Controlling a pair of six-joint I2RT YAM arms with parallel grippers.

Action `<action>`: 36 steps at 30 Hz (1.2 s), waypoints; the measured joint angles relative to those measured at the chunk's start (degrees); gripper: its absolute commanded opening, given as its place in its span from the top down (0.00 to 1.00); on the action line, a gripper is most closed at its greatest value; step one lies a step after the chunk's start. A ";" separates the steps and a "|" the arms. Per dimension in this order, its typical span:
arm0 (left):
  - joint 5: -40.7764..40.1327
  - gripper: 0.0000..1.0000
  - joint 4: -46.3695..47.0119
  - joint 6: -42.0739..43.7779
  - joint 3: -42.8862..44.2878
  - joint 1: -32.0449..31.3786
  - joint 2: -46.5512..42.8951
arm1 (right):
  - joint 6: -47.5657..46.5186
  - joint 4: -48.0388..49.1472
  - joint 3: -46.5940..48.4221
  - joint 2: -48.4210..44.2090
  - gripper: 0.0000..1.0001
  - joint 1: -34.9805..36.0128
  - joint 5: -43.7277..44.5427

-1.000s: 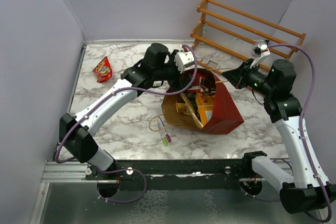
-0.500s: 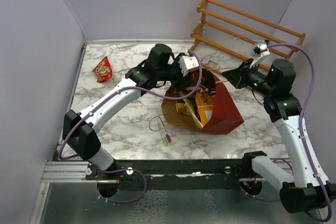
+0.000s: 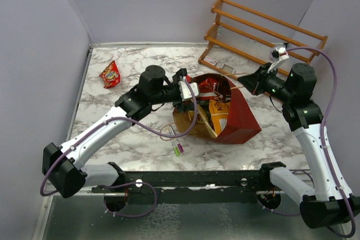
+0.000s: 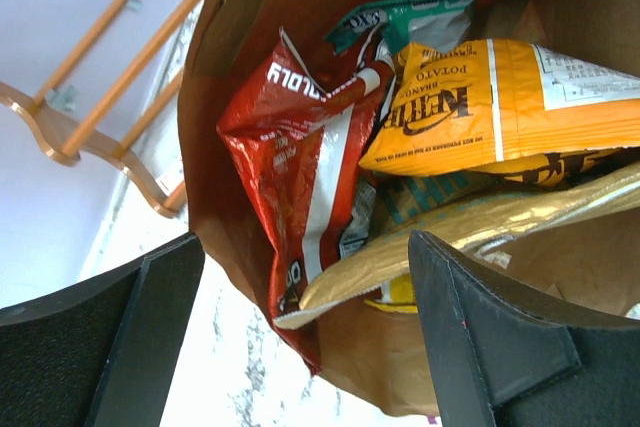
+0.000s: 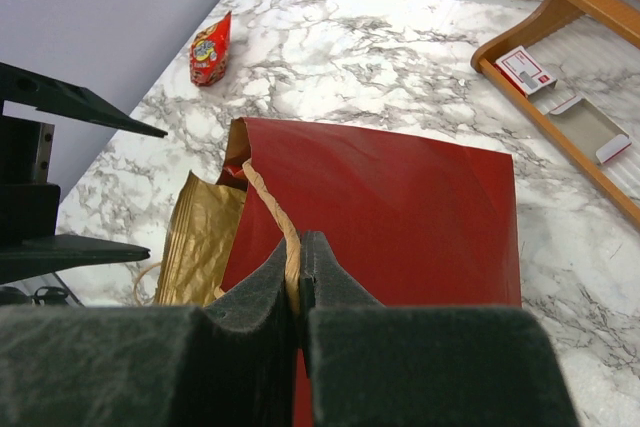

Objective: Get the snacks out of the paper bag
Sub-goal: Take out the snack from the paper bag.

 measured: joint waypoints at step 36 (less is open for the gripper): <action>-9.09 0.45 5.42 2.14 8.17 -2.14 22.08 | -0.02 -0.02 0.04 -0.11 0.99 0.09 0.04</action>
